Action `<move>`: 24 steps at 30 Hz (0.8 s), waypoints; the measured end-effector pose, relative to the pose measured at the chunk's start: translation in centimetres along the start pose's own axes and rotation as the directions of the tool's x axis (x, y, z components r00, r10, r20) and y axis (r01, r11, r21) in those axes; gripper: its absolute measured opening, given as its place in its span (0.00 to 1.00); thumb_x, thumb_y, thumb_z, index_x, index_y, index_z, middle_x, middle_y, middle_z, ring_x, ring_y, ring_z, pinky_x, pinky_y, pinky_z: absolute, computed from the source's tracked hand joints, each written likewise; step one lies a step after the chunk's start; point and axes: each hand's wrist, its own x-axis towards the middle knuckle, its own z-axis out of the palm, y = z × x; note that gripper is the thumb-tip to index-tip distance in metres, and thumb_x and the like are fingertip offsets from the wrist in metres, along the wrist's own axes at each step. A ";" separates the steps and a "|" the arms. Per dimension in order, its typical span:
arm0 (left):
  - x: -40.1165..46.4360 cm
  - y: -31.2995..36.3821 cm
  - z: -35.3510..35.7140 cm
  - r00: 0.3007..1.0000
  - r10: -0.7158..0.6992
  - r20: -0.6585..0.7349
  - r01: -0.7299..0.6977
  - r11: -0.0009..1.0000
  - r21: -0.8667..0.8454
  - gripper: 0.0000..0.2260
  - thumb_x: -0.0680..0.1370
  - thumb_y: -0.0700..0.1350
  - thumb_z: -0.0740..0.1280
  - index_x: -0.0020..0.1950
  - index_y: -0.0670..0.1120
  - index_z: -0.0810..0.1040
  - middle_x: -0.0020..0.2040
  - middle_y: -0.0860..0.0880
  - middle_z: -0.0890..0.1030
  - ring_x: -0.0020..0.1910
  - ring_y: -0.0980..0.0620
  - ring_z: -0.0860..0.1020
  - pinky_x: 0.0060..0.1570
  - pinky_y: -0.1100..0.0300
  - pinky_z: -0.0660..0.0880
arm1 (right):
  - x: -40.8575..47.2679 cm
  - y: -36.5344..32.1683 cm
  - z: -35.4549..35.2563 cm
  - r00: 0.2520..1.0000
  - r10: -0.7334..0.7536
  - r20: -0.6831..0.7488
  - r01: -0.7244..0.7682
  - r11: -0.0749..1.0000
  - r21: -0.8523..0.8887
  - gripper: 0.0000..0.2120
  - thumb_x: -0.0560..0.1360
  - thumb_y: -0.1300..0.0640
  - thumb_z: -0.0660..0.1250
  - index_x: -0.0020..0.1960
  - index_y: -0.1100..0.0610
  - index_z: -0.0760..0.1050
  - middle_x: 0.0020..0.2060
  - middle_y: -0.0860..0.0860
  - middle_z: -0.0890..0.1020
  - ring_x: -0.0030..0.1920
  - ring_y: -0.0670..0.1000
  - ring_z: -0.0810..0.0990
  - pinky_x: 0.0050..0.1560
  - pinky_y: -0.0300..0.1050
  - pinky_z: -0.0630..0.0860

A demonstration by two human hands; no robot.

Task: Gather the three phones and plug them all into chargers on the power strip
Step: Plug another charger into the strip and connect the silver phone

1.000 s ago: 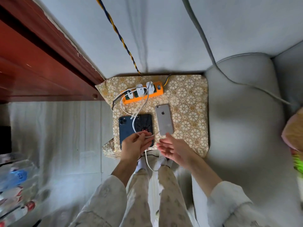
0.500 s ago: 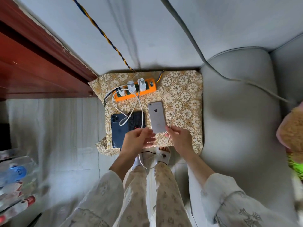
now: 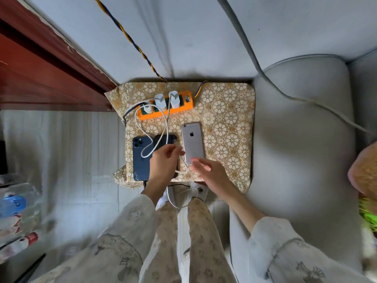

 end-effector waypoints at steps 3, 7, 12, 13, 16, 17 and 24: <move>0.9 -1.6 -1.1 0.995 -0.047 -0.086 0.050 0.998 0.037 0.08 0.77 0.46 0.63 0.45 0.44 0.80 0.38 0.49 0.83 0.39 0.48 0.78 0.41 0.57 0.74 | 3.2 1.0 -0.2 0.986 0.072 -0.151 -0.085 0.993 -0.083 0.17 0.78 0.55 0.58 0.64 0.60 0.70 0.59 0.55 0.78 0.49 0.53 0.80 0.35 0.33 0.76; 1.3 -3.0 -2.2 0.998 -0.012 -0.062 0.015 0.998 0.057 0.09 0.77 0.48 0.63 0.49 0.46 0.80 0.34 0.50 0.80 0.38 0.46 0.80 0.44 0.52 0.77 | 8.6 1.8 0.3 0.946 0.133 -0.297 -0.212 0.944 -0.254 0.21 0.76 0.55 0.61 0.66 0.63 0.65 0.67 0.60 0.69 0.62 0.58 0.73 0.57 0.51 0.76; 1.0 -3.8 -2.4 0.996 0.082 -0.040 -0.078 0.991 0.104 0.09 0.76 0.46 0.65 0.50 0.43 0.81 0.35 0.50 0.80 0.34 0.57 0.78 0.41 0.59 0.77 | 11.7 1.8 3.5 0.897 0.165 -0.410 -0.350 0.831 -0.432 0.47 0.66 0.39 0.69 0.72 0.63 0.52 0.72 0.59 0.56 0.69 0.61 0.60 0.66 0.61 0.65; 0.8 -3.9 -2.4 0.995 0.093 -0.034 -0.089 0.990 0.107 0.09 0.75 0.46 0.65 0.50 0.43 0.81 0.36 0.50 0.80 0.35 0.56 0.79 0.41 0.58 0.77 | 11.7 1.9 4.3 0.890 0.162 -0.426 -0.367 0.809 -0.459 0.49 0.65 0.39 0.70 0.72 0.63 0.50 0.72 0.60 0.56 0.69 0.62 0.59 0.67 0.62 0.63; 0.1 -4.2 -2.5 0.996 0.083 -0.023 -0.081 0.994 0.079 0.09 0.75 0.45 0.66 0.51 0.42 0.81 0.37 0.46 0.81 0.37 0.50 0.80 0.44 0.54 0.79 | 11.6 2.2 5.3 0.878 0.137 -0.459 -0.379 0.785 -0.490 0.46 0.66 0.46 0.72 0.72 0.63 0.50 0.70 0.61 0.58 0.68 0.62 0.60 0.66 0.61 0.61; 0.0 -4.4 -2.7 0.997 0.072 -0.026 -0.070 0.996 0.063 0.09 0.75 0.44 0.66 0.51 0.41 0.81 0.37 0.46 0.81 0.37 0.50 0.80 0.45 0.53 0.79 | 11.6 2.2 5.4 0.875 0.130 -0.466 -0.378 0.784 -0.492 0.44 0.66 0.48 0.72 0.71 0.63 0.52 0.69 0.61 0.60 0.67 0.61 0.61 0.65 0.61 0.62; -0.7 -4.9 -3.6 1.000 0.018 -0.011 -0.018 1.000 0.002 0.09 0.75 0.46 0.66 0.50 0.43 0.82 0.35 0.48 0.81 0.35 0.54 0.78 0.43 0.56 0.77 | 13.0 1.2 2.2 0.853 0.317 -0.413 -0.420 0.888 -0.186 0.27 0.66 0.57 0.74 0.60 0.64 0.69 0.59 0.60 0.75 0.56 0.60 0.75 0.49 0.51 0.76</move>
